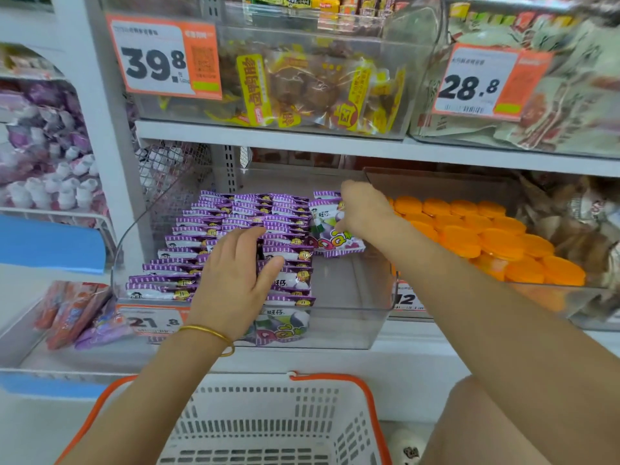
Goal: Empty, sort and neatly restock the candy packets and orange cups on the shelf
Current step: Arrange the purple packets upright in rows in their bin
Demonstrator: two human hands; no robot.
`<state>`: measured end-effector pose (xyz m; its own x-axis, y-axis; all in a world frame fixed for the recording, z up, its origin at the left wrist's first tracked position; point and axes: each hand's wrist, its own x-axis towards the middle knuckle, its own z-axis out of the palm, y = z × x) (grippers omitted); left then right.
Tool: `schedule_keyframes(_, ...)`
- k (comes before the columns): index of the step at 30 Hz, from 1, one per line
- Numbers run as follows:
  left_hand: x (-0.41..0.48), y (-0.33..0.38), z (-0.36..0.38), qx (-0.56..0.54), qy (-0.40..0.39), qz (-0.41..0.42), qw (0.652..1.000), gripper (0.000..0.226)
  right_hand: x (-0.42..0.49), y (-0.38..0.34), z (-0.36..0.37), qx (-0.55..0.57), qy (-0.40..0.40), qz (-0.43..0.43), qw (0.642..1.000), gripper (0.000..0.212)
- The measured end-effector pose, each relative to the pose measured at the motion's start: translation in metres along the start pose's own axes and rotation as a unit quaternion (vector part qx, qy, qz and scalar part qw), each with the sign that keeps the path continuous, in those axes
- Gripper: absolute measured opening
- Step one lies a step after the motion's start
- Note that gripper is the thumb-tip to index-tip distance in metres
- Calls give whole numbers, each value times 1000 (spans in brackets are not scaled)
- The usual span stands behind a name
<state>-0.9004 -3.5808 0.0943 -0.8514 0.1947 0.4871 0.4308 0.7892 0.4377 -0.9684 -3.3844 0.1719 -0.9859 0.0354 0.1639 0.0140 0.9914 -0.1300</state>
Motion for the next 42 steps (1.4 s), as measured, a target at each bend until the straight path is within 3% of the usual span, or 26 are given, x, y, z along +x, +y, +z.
schedule_keyframes(3, 1, -1, 0, -22, 4, -8, 1000, 71, 19, -1, 36, 34, -63, 66, 995, 31)
schedule_keyframes(6, 2, -3, -1, -40, -3, -17, 999, 67, 32, 2, 73, 92, -118, 131, 980, 41)
schedule_keyframes(11, 2, -3, 1, -54, -1, -22, 998, 73, 44, 0, 79, 127, -28, 165, 978, 41)
schedule_keyframes(17, 0, -6, 1, -72, 13, -8, 997, 62, 38, -12, 71, 179, -59, 198, 962, 65)
schedule_keyframes(20, -2, -9, -2, -117, 43, -2, 992, 52, 18, -21, 44, 181, -24, 157, 971, 63)
schedule_keyframes(23, -8, -1, -13, -92, 112, 55, 988, 42, -30, -19, 11, 176, 27, 28, 984, 57)
schedule_keyframes(26, -27, 12, -22, -76, 146, 84, 983, 27, -108, -18, 0, 346, 60, -74, 933, 41)
schedule_keyframes(28, -49, 15, -20, -61, 137, 88, 985, 21, -157, -20, 19, 470, -3, -82, 879, 31)
schedule_keyframes(30, -79, 8, -10, -10, 84, 93, 992, 22, -190, -23, 66, 495, -121, -65, 858, 27)
schedule_keyframes(32, -107, -5, 5, 21, -2, 79, 997, 29, -207, -23, 132, 423, -259, -52, 867, 19)
schedule_keyframes(35, -144, -24, 30, 47, -125, 24, 991, 35, -220, -13, 239, 269, -414, -25, 869, 27)
schedule_keyframes(39, -189, -53, 64, 116, -256, -50, 958, 33, -253, 7, 339, 133, -526, -55, 838, 27)
schedule_keyframes(42, -216, -71, 77, 111, -315, -112, 936, 35, -267, 14, 369, 138, -519, -34, 843, 18)
